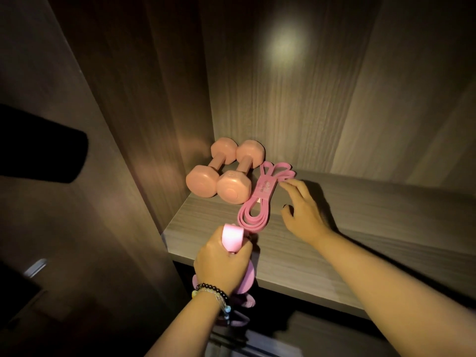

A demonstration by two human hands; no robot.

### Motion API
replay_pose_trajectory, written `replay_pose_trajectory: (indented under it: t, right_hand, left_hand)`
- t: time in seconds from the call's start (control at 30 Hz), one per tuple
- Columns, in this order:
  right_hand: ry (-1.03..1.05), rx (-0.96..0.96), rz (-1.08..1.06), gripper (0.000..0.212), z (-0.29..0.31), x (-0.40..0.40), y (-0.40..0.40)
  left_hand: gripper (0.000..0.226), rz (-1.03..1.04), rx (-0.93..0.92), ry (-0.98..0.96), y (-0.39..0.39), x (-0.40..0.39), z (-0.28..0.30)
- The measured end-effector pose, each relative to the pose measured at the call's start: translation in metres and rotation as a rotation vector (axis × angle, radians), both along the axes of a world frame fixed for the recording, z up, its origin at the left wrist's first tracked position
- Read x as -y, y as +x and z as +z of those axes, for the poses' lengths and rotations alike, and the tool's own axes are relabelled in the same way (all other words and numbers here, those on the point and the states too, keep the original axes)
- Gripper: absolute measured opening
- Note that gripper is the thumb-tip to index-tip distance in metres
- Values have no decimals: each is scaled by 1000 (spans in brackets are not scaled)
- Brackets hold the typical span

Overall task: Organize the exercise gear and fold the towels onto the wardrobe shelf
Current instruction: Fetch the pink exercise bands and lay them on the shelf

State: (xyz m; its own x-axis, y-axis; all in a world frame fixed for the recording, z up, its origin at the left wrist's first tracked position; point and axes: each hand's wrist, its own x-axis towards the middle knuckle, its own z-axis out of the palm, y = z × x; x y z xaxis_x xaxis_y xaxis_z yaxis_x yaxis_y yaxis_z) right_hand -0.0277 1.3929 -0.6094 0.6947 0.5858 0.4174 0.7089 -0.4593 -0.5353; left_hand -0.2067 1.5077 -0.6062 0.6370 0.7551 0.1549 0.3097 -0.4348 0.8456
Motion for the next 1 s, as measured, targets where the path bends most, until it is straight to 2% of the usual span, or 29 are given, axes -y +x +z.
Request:
replay_pose_trajectory:
  t: [0.07, 0.2, 0.27, 0.33, 0.4, 0.47, 0.53, 0.57, 0.63, 0.73, 0.83, 0.87, 1.0]
  right_hand:
    - [24, -42, 5, 51, 0, 12, -25]
    - [71, -127, 99, 48, 5, 35, -75]
    - [119, -186, 160, 35, 18, 39, -96]
    - [196, -356, 201, 23, 42, 38, -115]
    - [225, -557, 263, 25, 75, 39, -137]
    - [184, -641, 361, 34, 107, 45, -157]
    - [130, -618, 421, 44, 134, 57, -178]
    - [128, -611, 434, 40, 144, 62, -186]
    - [135, -621, 463, 33, 160, 71, -202]
    - [150, -595, 500, 38, 171, 83, -218]
    - [175, -514, 471, 12, 181, 99, -227]
    - [206, -508, 459, 6, 187, 105, -228]
    - [291, -545, 387, 10, 216, 129, -232]
  left_hand:
    - [20, -65, 86, -67, -13, -2, 7]
    - [26, -189, 199, -3, -50, 1, 33]
    - [28, -280, 228, -8, -68, 6, 52]
    - [22, -437, 231, -137, -87, 14, 73]
    - [31, -549, 209, -234, -103, 21, 91]
    - [46, -473, 201, -179, -113, 22, 104]
    - [57, -403, 216, -127, -121, 26, 118]
    - [59, -405, 220, -121, -126, 30, 126]
    - [56, -452, 241, -142, -136, 40, 143]
    - [43, -544, 355, -245, -152, 58, 164]
    - [38, -580, 385, -286, -167, 70, 179]
    - [37, -584, 369, -262, -170, 72, 180]
    - [46, -572, 208, -32, -179, 80, 174]
